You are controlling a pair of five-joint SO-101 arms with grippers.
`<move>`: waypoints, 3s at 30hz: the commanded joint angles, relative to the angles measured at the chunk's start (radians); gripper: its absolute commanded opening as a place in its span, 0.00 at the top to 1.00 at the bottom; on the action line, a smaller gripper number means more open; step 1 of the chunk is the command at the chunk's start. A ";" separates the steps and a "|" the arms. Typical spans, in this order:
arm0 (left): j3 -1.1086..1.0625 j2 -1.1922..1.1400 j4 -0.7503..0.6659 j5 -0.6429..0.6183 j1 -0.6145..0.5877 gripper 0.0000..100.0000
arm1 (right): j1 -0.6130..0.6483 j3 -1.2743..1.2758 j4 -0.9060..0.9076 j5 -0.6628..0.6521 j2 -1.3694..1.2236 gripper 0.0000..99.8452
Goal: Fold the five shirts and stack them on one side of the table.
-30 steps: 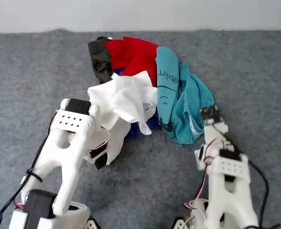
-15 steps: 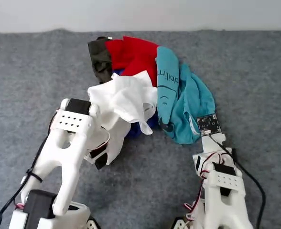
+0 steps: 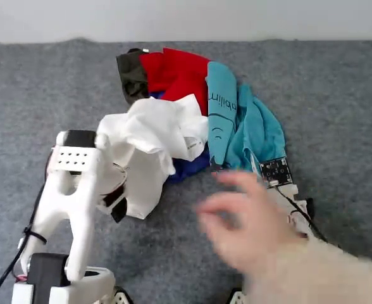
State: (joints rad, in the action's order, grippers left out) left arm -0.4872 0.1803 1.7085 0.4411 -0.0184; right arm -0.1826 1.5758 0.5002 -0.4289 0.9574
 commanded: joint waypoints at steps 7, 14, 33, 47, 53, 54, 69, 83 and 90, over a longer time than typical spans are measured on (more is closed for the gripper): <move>0.002 0.034 0.044 0.015 0.017 0.85 | -0.008 0.109 0.018 -0.009 0.311 0.64; 0.002 0.023 0.044 0.017 0.138 0.85 | -0.007 0.114 0.289 -0.009 0.479 0.64; 0.010 -0.140 0.044 0.012 0.232 0.85 | -0.007 0.110 0.794 -0.009 0.817 0.64; 0.008 -0.141 0.044 0.012 0.233 0.85 | -0.007 0.110 0.799 -0.009 0.825 0.64; 0.007 -0.141 0.043 0.012 0.233 0.85 | -0.007 0.110 0.799 -0.009 0.825 0.64; 0.008 -0.141 0.043 0.012 0.233 0.85 | -0.007 0.110 0.799 -0.009 0.825 0.64; 0.004 -0.143 0.043 0.012 0.233 0.84 | -0.008 0.110 0.799 -0.009 0.825 0.64; 0.002 -0.143 0.043 0.012 0.233 0.84 | -0.007 0.110 0.799 -0.009 0.825 0.64; 0.002 -0.143 0.043 0.012 0.229 0.84 | -0.005 0.110 0.799 -0.009 0.825 0.64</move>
State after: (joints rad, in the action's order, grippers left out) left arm -0.4887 0.0376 1.7300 0.4427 0.2087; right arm -0.1826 1.6740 1.2889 -0.4289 1.7676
